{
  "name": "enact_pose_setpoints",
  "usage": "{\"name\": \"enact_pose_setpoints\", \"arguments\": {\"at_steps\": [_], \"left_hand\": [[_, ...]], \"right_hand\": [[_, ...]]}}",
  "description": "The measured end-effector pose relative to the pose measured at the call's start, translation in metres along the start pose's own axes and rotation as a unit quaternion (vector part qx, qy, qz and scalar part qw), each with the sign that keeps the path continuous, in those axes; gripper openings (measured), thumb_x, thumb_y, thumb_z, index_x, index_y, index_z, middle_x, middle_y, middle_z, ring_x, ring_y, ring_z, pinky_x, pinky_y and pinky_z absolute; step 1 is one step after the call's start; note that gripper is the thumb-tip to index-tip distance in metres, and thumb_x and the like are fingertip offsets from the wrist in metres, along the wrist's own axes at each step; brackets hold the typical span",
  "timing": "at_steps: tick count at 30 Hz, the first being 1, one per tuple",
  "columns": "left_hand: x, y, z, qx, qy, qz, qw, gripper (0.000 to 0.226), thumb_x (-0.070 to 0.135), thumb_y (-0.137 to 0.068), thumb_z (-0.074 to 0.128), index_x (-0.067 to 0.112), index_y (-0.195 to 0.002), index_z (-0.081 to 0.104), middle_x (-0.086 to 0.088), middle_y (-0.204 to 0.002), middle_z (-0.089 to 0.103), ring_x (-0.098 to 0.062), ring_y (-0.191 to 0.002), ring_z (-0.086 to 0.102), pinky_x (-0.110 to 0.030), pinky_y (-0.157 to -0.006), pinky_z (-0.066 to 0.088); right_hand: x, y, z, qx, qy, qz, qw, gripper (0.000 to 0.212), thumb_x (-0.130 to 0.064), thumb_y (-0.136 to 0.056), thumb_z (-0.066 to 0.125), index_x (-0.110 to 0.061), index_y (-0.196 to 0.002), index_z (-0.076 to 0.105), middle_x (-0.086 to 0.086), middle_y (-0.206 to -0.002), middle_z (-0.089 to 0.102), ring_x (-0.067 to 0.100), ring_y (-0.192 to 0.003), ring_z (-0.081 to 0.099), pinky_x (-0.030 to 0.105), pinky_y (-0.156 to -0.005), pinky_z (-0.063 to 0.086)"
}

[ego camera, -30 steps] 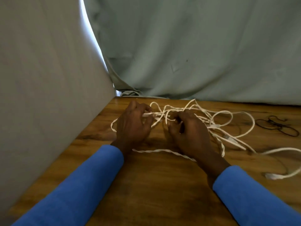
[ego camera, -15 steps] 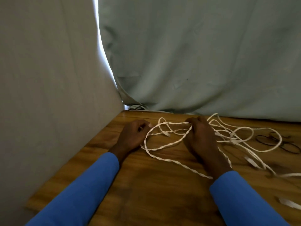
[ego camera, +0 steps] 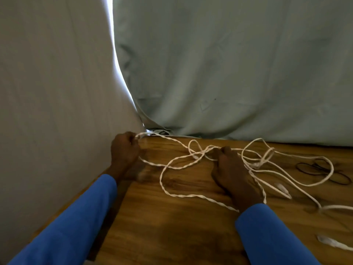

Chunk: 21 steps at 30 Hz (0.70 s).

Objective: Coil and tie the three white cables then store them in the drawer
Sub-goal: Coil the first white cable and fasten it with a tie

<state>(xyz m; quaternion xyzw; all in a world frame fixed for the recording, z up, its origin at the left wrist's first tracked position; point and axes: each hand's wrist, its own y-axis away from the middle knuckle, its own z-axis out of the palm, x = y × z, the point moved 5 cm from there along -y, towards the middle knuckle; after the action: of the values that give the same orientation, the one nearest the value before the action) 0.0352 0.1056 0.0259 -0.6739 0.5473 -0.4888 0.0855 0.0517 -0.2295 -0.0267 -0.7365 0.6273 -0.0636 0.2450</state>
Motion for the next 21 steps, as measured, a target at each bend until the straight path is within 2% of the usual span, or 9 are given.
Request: {"name": "enact_pose_setpoints", "arguments": {"at_steps": [2,4,7,10,12,14,16,18,21], "left_hand": [[0.016,-0.018,-0.031,0.073,0.052,-0.013,0.996,0.016,0.017,-0.095,0.068,0.01,-0.104,0.079,-0.014,-0.096,0.077,-0.033,-0.091,0.071,-0.033,-0.079,0.048],[0.04,-0.035,-0.056,0.106,0.083,-0.008,0.991,0.016,0.021,-0.094,0.069,0.015,-0.103,0.079,-0.008,-0.096,0.077,-0.025,-0.088,0.07,-0.027,-0.079,0.045],[0.083,-0.051,-0.081,0.115,0.043,0.072,0.99,0.016,0.029,-0.09,0.067,0.025,-0.101,0.078,-0.003,-0.1,0.073,-0.023,-0.091,0.069,-0.028,-0.079,0.045],[0.133,-0.037,-0.069,-0.04,-0.078,0.26,0.962,0.014,0.026,-0.092,0.064,0.023,-0.102,0.074,-0.003,-0.101,0.068,-0.022,-0.09,0.065,-0.034,-0.074,0.048],[0.156,-0.022,-0.057,-0.171,-0.048,0.307,0.935,0.009,0.025,-0.096,0.063,0.024,-0.101,0.071,0.001,-0.091,0.072,-0.013,-0.079,0.068,-0.037,-0.073,0.055],[0.176,-0.006,-0.052,-0.239,-0.004,0.348,0.907,0.008,0.025,-0.1,0.064,0.022,-0.103,0.071,0.003,-0.086,0.075,-0.004,-0.074,0.068,-0.03,-0.072,0.055],[0.196,0.009,-0.05,-0.267,0.028,0.385,0.883,0.013,0.027,-0.101,0.064,0.019,-0.106,0.073,0.003,-0.09,0.076,-0.008,-0.078,0.071,-0.023,-0.072,0.054],[0.213,0.022,-0.053,-0.28,0.065,0.398,0.871,0.014,0.027,-0.101,0.064,0.018,-0.106,0.074,0.003,-0.092,0.076,-0.01,-0.079,0.073,-0.023,-0.072,0.055],[0.229,0.036,-0.054,-0.278,0.146,0.336,0.888,0.012,0.02,-0.101,0.065,0.013,-0.102,0.074,0.007,-0.077,0.073,-0.006,-0.065,0.07,-0.02,-0.062,0.051]], "right_hand": [[0.0,0.0,0.005,-0.028,0.037,-0.006,0.999,0.044,-0.028,-0.099,0.049,-0.02,-0.142,0.056,0.008,-0.15,0.048,0.034,-0.129,0.051,0.045,-0.108,0.045],[-0.002,0.0,0.008,-0.042,0.045,-0.009,0.998,0.041,-0.036,-0.103,0.043,-0.023,-0.139,0.058,0.004,-0.152,0.049,0.032,-0.131,0.05,0.045,-0.109,0.043],[-0.011,0.002,0.0,-0.012,0.024,-0.01,1.0,0.04,-0.041,-0.105,0.038,-0.022,-0.131,0.063,0.003,-0.144,0.056,0.031,-0.125,0.054,0.043,-0.102,0.047],[-0.02,0.01,-0.03,0.138,-0.06,-0.001,0.989,0.034,-0.038,-0.102,0.047,-0.017,-0.125,0.063,0.008,-0.131,0.06,0.031,-0.114,0.059,0.04,-0.084,0.049],[-0.032,0.018,-0.041,0.191,-0.171,-0.047,0.966,0.047,-0.043,-0.098,0.058,-0.025,-0.141,0.05,0.005,-0.138,0.054,0.027,-0.117,0.058,0.037,-0.084,0.048],[-0.047,0.023,-0.039,0.135,-0.301,-0.083,0.94,0.074,-0.057,-0.095,0.061,-0.042,-0.157,0.023,-0.001,-0.154,0.044,0.024,-0.128,0.055,0.045,-0.098,0.05],[-0.056,0.024,-0.028,0.037,-0.351,-0.073,0.933,0.097,-0.072,-0.087,0.062,-0.05,-0.159,0.002,-0.005,-0.167,0.032,0.024,-0.145,0.044,0.054,-0.114,0.041],[-0.059,0.026,-0.019,-0.031,-0.351,-0.065,0.934,0.114,-0.083,-0.075,0.065,-0.046,-0.161,0.001,-0.008,-0.169,0.027,0.021,-0.151,0.035,0.049,-0.12,0.036],[-0.062,0.029,-0.019,-0.045,-0.389,-0.052,0.919,0.129,-0.091,-0.056,0.073,-0.041,-0.159,0.013,-0.007,-0.162,0.038,0.02,-0.146,0.042,0.047,-0.116,0.042]]}}
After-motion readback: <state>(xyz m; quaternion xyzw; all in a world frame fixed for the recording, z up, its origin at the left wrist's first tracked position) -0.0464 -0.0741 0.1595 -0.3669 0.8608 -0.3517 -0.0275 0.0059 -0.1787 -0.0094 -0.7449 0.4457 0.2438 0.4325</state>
